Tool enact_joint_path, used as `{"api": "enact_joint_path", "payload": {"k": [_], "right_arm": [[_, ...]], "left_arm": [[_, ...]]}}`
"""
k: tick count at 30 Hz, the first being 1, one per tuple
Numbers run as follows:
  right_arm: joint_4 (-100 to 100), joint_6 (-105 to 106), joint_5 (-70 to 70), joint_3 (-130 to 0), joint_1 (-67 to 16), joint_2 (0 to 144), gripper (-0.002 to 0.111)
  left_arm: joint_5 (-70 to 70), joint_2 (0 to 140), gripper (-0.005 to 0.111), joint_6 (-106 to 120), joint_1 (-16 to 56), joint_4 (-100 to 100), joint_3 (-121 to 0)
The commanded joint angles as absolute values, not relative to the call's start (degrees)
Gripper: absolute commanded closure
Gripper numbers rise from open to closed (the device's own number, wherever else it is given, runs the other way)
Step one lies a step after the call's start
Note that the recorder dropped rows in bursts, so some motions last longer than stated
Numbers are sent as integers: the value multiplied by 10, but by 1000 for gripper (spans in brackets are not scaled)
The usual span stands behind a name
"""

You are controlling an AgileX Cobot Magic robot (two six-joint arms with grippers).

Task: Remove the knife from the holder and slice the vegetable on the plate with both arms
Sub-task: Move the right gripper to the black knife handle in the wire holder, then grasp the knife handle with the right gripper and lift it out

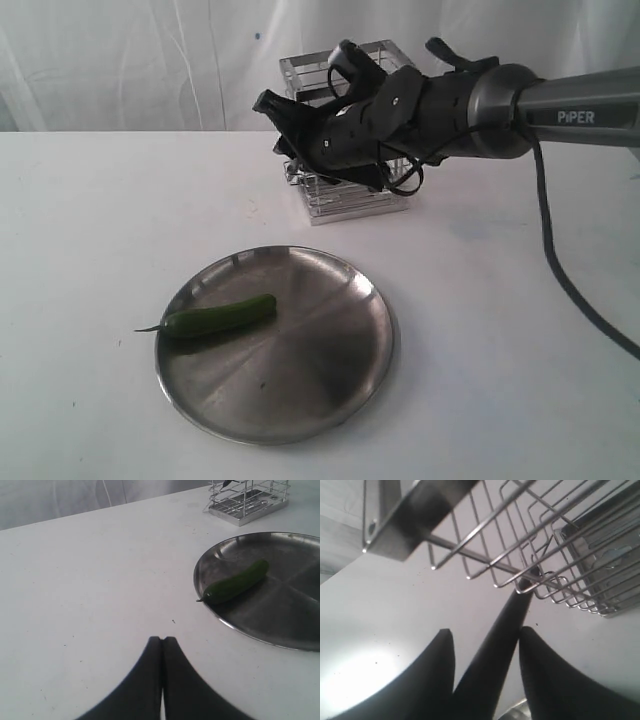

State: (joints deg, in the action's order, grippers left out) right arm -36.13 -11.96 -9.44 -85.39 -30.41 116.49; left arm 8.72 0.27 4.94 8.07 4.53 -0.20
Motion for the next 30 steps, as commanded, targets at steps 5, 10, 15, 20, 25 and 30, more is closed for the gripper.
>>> {"api": "enact_joint_path", "payload": {"k": [5, 10, 15, 20, 25, 30], "right_arm": [[-334, -27, -152, -862, -290, 1151, 85], [-251, -26, -185, -862, -283, 1138, 85], [-206, 23, -216, -862, -279, 1120, 85], [-206, 51, -223, -862, -273, 1104, 85], [-212, 51, -227, -862, -273, 1098, 72], [-223, 55, -237, -876, -273, 1098, 50]], "left_arm": [[86, 0, 107, 49, 81, 46, 0], [86, 0, 107, 49, 81, 46, 0], [86, 0, 107, 49, 81, 46, 0], [86, 0, 107, 49, 81, 46, 0], [86, 0, 107, 49, 81, 46, 0], [86, 0, 107, 49, 81, 46, 0]]}}
